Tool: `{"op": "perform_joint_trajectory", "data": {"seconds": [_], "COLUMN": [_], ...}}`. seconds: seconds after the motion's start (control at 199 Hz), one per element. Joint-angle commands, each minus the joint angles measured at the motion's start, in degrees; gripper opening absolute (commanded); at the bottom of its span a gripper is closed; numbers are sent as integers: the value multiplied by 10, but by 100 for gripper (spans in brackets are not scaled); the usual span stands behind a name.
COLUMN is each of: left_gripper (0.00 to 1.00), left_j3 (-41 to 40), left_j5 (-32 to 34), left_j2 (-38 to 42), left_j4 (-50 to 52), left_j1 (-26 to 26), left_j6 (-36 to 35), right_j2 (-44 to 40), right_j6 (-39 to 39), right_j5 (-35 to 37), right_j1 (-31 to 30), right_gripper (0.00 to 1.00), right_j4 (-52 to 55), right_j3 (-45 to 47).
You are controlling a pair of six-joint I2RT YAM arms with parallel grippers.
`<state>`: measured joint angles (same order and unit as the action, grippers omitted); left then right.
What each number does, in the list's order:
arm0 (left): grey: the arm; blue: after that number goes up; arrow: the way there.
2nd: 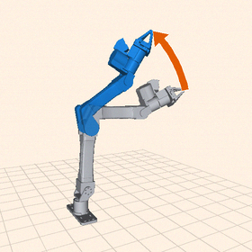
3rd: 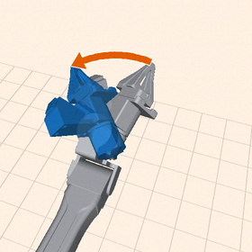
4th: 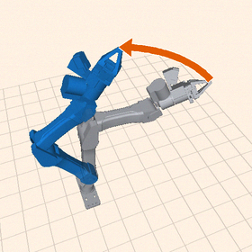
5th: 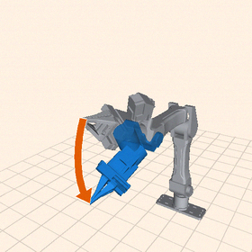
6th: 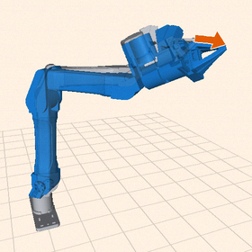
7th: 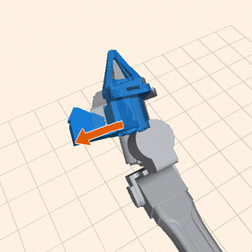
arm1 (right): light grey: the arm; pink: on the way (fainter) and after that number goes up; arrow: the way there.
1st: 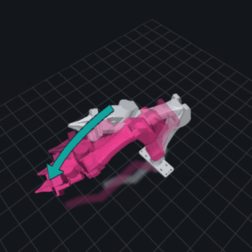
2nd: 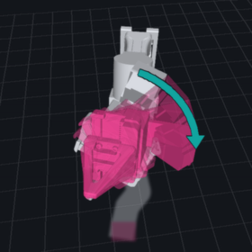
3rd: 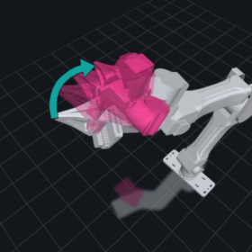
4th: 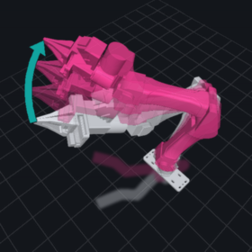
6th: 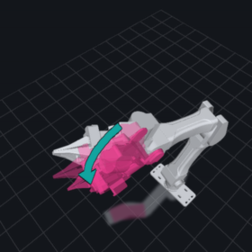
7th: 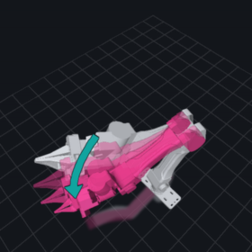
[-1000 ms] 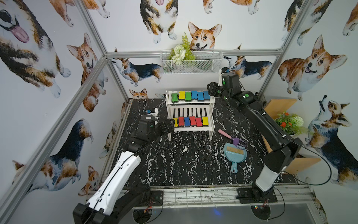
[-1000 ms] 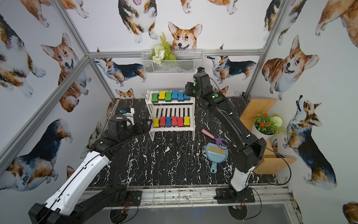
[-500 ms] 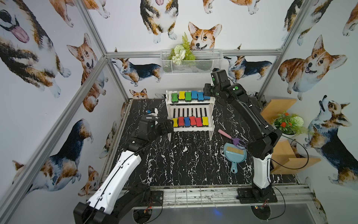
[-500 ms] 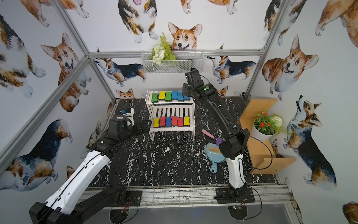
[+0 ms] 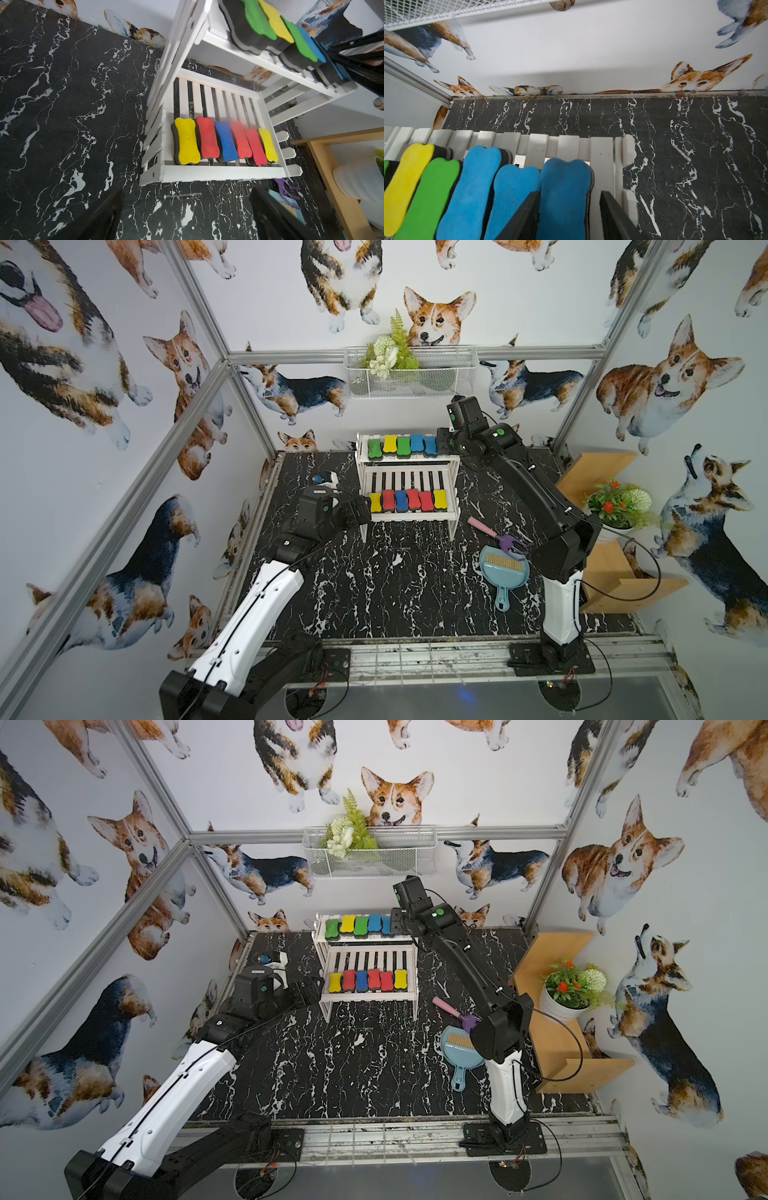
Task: Remove the whiteboard erasers from the shelf
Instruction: Pick up the whiteboard eraser from the shelf.
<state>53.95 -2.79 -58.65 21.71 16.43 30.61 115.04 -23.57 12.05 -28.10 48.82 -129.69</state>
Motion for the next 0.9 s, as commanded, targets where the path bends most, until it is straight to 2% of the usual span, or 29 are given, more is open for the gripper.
{"op": "perform_joint_trajectory", "data": {"seconds": [0.0, 0.196, 0.412, 0.664, 0.9], "left_gripper": [100, 100, 100, 100, 100], "left_j3": [2, 5, 9, 15, 17], "left_j5": [4, 0, -2, -8, -12], "left_j2": [-1, -1, -2, -10, -13], "left_j4": [0, 1, 2, 1, 0], "left_j1": [-2, -3, -3, -3, -3], "left_j6": [-5, -1, 1, 4, 6], "right_j2": [-5, -6, -9, -37, -16], "right_j6": [10, 6, 6, -2, 0], "right_j5": [10, 27, 21, 18, 14], "right_j1": [-1, -1, -1, 0, 1], "right_gripper": [52, 51, 58, 59, 59], "right_j4": [-5, -1, -3, -42, -25], "right_j3": [9, 13, 10, 37, 20]}}
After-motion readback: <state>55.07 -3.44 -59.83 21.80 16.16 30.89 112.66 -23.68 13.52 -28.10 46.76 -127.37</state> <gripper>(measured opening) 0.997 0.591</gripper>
